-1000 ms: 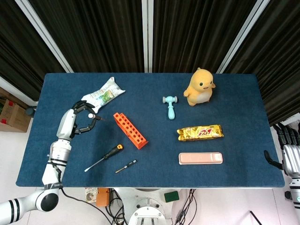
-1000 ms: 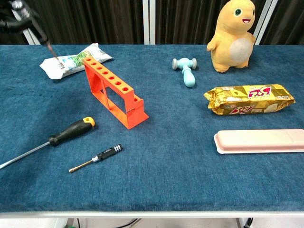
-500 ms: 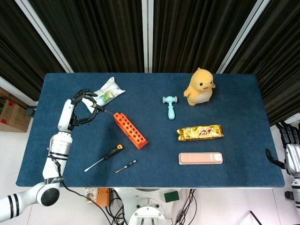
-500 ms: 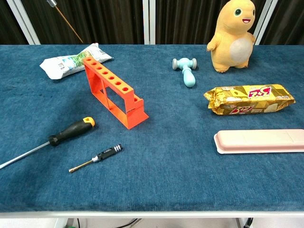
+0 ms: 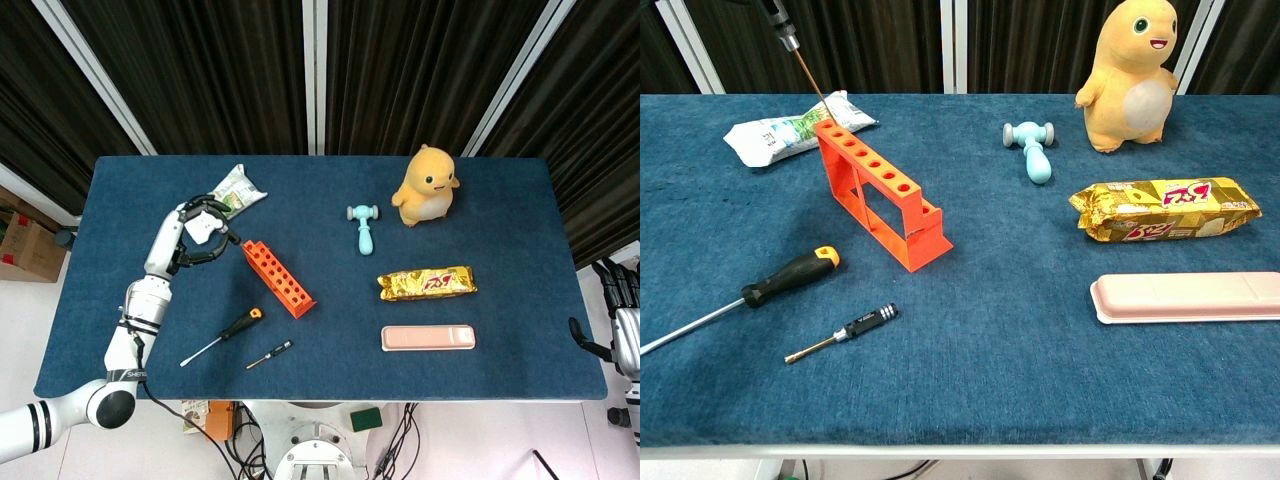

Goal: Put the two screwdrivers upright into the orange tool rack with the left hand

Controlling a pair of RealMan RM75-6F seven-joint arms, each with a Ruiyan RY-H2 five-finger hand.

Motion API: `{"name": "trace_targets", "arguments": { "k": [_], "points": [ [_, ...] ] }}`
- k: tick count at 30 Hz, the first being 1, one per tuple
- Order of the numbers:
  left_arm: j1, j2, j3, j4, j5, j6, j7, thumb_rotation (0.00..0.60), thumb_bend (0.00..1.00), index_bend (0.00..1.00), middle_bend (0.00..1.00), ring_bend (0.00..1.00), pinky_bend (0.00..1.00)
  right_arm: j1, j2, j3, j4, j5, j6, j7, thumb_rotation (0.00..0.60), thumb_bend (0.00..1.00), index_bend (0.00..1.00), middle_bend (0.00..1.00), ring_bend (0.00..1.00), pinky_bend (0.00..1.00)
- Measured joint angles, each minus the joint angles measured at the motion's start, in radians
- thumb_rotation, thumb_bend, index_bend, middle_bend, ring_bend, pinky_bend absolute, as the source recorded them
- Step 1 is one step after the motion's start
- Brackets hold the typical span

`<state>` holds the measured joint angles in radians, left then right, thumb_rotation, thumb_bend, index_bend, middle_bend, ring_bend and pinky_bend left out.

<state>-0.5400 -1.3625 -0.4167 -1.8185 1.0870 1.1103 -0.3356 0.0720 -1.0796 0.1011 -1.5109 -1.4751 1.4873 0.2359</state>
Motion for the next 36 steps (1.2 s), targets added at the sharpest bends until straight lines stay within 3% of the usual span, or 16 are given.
{"name": "trace_targets", "arguments": {
  "k": [20,36],
  "points": [
    [-0.036,-0.023,-0.004,0.063,-0.038,-0.026,-0.005,0.569,0.45,0.67,0.33,0.15,0.18,0.004,0.001,0.001,-0.002,0.008,-0.012,-0.005,0.6,0.36,0.0,0.0,0.0,0.0],
    [-0.051,-0.058,0.026,0.122,-0.041,-0.055,-0.011,0.566,0.45,0.67,0.33,0.15,0.18,0.007,-0.001,0.001,-0.003,0.013,-0.02,-0.022,0.6,0.36,0.0,0.0,0.0,0.0]
  ]
}}
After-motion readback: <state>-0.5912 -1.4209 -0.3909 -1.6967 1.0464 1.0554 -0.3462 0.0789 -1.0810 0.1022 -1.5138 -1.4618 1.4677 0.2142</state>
